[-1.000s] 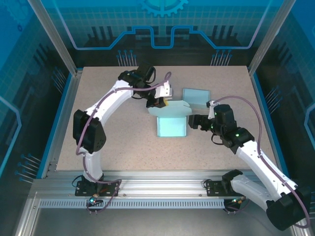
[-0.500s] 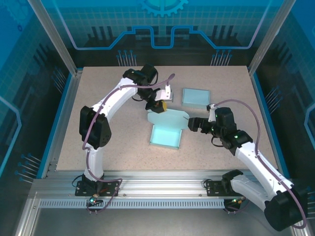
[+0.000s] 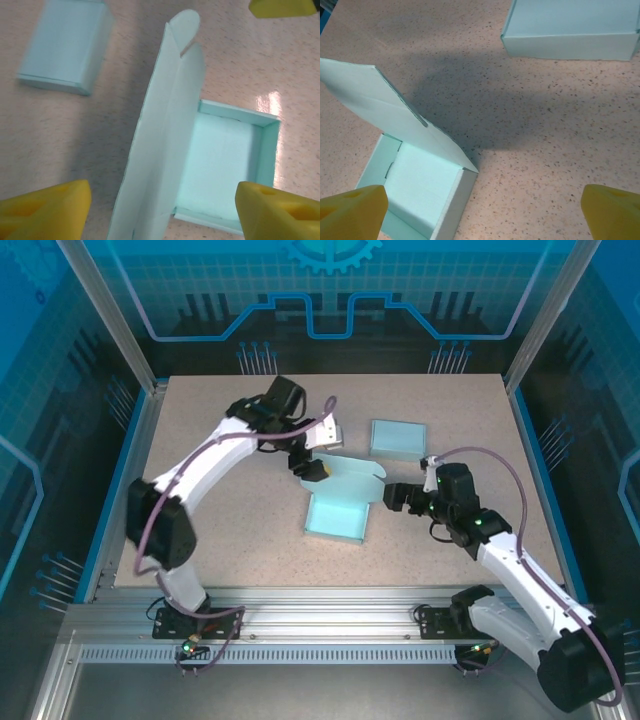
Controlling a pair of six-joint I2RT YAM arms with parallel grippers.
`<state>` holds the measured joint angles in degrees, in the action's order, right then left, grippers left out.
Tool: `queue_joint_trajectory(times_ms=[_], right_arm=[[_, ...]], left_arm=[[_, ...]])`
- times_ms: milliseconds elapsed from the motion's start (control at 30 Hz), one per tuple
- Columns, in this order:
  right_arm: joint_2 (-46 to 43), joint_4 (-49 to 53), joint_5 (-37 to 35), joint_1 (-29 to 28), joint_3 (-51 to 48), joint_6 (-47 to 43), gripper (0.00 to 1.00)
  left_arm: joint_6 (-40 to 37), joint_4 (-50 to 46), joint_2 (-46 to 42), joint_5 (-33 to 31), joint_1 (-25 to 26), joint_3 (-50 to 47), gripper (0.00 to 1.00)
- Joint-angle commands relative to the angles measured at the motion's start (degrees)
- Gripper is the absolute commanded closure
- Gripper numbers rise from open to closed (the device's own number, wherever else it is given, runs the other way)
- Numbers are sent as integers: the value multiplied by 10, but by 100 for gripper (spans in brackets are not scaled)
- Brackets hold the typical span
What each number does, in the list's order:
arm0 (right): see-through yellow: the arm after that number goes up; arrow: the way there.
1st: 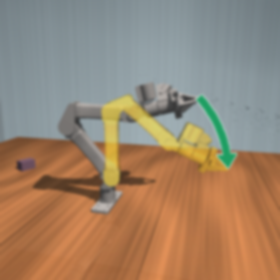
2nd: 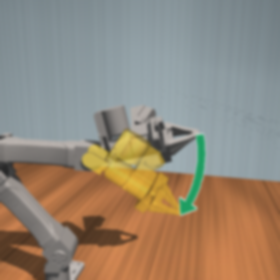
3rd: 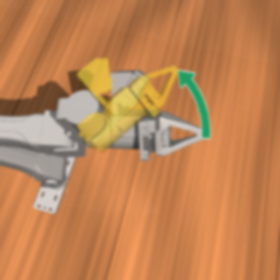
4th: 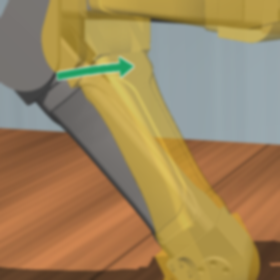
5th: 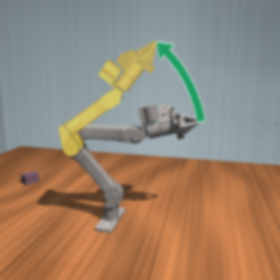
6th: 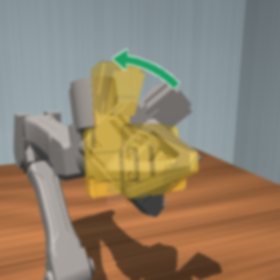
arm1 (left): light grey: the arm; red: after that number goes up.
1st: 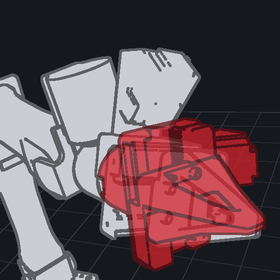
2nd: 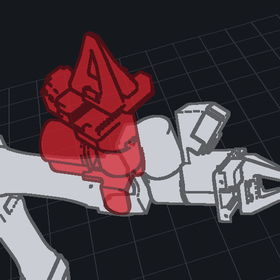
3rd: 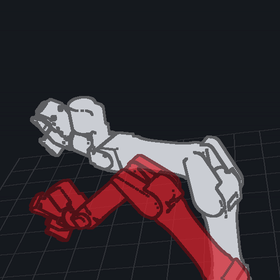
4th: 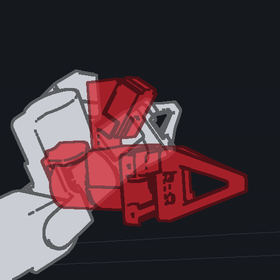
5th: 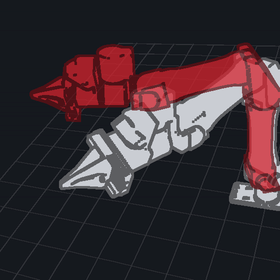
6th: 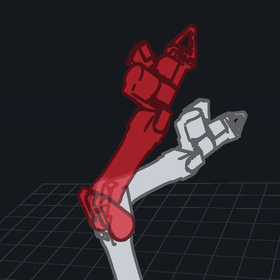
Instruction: Fold the paper box
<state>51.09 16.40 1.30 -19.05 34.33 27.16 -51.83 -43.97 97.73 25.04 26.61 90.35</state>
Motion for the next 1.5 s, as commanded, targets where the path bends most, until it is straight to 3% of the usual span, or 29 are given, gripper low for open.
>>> queue_joint_trajectory(times_ms=[0,233,333,500,600,733,900,1100,1467], right_arm=[[-32,-14,-32,4,-15,8,1],[-35,11,-43,2,-13,12,0],[-8,25,-51,2,2,3,0],[14,-8,-33,-8,6,-13,0],[19,-30,-18,-11,1,-22,4],[38,-51,12,-11,7,-37,22],[80,-76,71,-11,23,-57,31],[125,-100,77,-12,35,-77,31],[186,-128,110,-13,58,-89,47]], left_arm=[[123,191,-103,-59,-13,-105,22],[396,465,-252,-146,-45,-389,19],[481,563,-269,-149,-53,-478,19],[559,625,-241,-146,-54,-527,19],[570,663,-217,-138,-55,-543,19],[554,701,-173,-114,-57,-547,19],[531,707,-134,-73,-59,-530,18],[486,639,-100,-63,-60,-486,18],[469,612,-64,-11,-75,-448,23]])
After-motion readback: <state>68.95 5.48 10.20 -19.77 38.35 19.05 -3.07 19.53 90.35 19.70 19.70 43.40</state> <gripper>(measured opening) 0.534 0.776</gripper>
